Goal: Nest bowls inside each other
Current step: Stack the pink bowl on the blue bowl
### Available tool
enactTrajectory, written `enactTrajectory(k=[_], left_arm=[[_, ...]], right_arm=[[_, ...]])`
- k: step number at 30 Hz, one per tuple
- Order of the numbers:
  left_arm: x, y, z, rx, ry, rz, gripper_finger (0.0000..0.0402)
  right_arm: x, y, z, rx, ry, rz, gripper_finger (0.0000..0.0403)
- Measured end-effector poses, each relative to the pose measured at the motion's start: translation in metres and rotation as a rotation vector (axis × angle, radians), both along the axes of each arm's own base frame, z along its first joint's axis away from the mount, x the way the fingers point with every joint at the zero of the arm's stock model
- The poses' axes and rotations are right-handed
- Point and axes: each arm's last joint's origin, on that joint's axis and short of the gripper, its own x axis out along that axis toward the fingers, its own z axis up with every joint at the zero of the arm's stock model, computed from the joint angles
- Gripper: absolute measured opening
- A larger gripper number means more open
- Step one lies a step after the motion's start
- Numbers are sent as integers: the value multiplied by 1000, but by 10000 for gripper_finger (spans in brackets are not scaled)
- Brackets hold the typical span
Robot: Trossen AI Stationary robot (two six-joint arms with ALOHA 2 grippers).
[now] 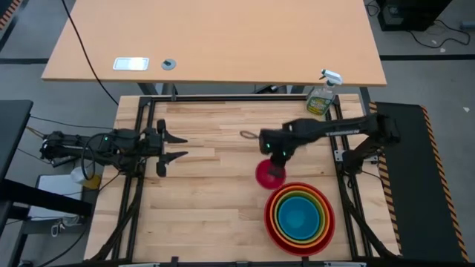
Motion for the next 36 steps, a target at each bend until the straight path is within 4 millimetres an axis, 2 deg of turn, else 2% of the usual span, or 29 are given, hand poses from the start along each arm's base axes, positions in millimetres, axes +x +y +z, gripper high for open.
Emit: enactTrajectory(k=[3,10,17,22,29,36], left_arm=[[0,0,-2,-7,18,1,192],[0,0,-1,-27,10,4,192],[0,0,-1,-42,4,5,192],[0,0,-1,-43,1,6,192],[0,0,0,-43,-5,5,192],[0,0,0,-42,-8,5,192]], right_arm=[[-2,30,14,7,-86,76,38],[-26,93,28,6,-110,100,25],[-54,133,18,-15,12,-1,43],[-69,146,-5,-22,94,-73,37],[-76,149,-41,-18,114,-168,38],[-77,149,-58,34,114,-220,76]])
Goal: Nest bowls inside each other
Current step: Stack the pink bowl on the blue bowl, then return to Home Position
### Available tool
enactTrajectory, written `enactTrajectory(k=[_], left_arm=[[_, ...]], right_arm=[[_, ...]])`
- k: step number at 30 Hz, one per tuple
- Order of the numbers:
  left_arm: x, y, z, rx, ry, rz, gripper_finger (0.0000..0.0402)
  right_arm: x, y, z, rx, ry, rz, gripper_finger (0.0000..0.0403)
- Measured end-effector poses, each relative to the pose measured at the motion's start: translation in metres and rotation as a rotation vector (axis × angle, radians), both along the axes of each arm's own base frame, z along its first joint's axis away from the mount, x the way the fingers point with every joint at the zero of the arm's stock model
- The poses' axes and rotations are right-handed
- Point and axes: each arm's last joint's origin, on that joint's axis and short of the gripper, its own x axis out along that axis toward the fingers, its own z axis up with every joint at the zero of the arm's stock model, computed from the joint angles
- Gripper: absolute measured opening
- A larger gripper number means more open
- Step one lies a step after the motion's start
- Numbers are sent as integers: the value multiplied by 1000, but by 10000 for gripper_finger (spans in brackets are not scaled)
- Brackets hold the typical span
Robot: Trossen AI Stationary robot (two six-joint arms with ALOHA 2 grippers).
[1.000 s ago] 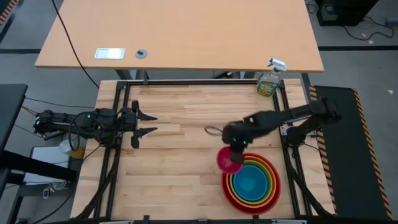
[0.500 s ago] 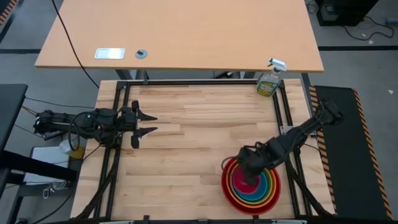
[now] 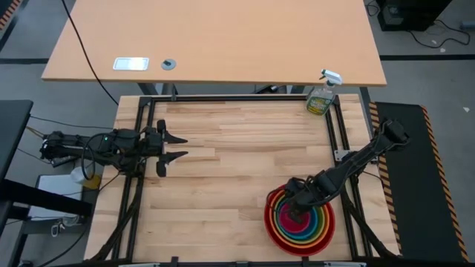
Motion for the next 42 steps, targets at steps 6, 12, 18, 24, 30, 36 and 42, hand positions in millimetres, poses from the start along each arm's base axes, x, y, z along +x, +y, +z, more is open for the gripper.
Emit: enactTrajectory(k=[6,12,18,24,30,36,42], left_arm=[[0,0,0,1,0,0,192],[0,0,0,1,0,0,192],[0,0,0,1,0,0,192],[0,0,0,6,1,-1,192],[0,0,7,50,-70,-9,192],[-8,-4,15,87,-157,-114,192],[-13,-3,9,108,-223,-106,192]], right_arm=[[0,-2,-1,27,37,-23,139],[3,-7,15,112,123,-43,176],[-1,-13,35,-14,167,-100,174],[-1,-13,35,-38,144,-81,172],[-6,-13,44,-296,-61,-15,170],[-22,-32,58,-394,-377,-18,157],[-42,-63,64,-409,-790,-48,139]])
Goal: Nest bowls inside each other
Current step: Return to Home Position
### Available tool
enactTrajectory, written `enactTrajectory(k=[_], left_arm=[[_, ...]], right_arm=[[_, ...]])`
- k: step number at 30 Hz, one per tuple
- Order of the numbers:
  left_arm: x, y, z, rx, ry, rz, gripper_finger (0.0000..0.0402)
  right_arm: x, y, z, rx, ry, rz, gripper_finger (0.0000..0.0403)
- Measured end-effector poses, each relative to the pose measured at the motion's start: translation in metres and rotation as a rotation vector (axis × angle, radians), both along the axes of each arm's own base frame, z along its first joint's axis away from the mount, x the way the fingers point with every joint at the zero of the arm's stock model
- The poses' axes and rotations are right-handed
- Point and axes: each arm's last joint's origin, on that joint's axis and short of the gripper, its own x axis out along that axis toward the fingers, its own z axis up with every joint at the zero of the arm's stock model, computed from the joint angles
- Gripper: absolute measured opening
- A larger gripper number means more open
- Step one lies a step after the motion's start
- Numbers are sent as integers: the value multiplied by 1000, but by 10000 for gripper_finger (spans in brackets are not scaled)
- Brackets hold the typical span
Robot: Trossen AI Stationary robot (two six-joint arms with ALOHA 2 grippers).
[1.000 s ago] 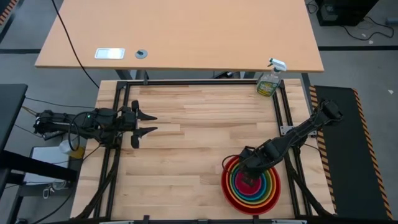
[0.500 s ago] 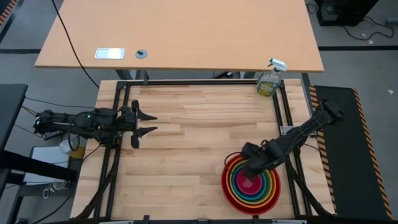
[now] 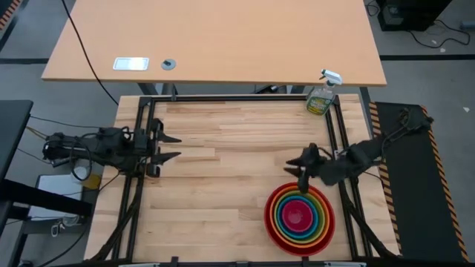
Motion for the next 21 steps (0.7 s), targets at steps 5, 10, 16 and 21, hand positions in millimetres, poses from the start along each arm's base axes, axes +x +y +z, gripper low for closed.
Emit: enactTrajectory(k=[5,10,16,21], left_arm=[[1,1,-17,26,-57,18,192],[-3,9,-27,-3,-84,107,192],[-16,15,-34,-45,-125,138,192],[-27,16,-37,-67,-170,146,192]], right_arm=[[-17,-28,-20,-23,-204,15,126],[-40,-49,-44,-50,-318,-18,116],[-70,-63,-56,-37,-442,-50,114],[-90,-70,-53,-84,-533,-54,114]])
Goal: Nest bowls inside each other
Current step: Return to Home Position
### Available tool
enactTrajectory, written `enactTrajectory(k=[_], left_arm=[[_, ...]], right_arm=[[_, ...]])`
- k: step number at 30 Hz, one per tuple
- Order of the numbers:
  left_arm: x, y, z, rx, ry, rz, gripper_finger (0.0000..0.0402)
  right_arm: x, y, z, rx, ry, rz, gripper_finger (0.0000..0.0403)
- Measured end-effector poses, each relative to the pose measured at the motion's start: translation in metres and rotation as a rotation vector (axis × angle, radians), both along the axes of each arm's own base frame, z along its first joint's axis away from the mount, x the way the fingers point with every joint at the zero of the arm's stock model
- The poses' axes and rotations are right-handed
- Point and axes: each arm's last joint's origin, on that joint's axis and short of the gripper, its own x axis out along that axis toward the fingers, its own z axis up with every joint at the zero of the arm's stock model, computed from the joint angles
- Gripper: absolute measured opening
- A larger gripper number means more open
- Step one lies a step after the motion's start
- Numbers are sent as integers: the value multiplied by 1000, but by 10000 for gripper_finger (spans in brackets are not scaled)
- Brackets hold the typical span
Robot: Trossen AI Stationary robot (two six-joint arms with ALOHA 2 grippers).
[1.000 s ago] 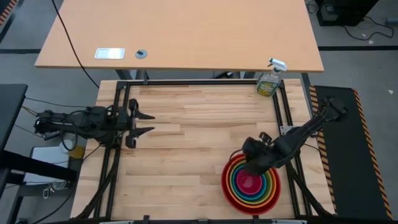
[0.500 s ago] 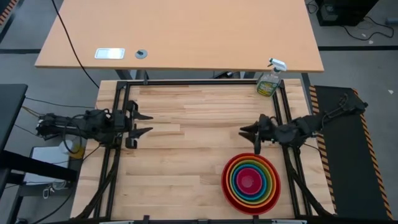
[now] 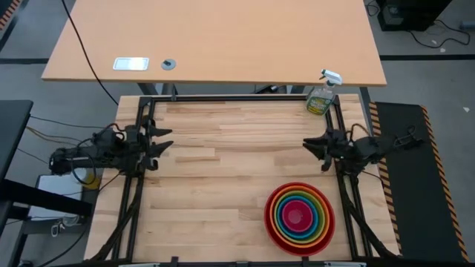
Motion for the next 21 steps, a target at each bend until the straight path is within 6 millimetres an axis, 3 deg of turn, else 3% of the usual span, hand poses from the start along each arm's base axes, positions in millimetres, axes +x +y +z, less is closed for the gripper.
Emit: enactTrajectory(k=[6,12,21], left_arm=[[-7,0,-11,-9,-25,9,192],[-4,1,-15,-14,3,31,192],[-2,0,-26,26,126,3,192]], right_arm=[[-12,-5,-9,-47,-63,-24,114],[-7,-3,-29,-56,-17,-38,114],[0,-2,-40,-88,-93,-50,114]])
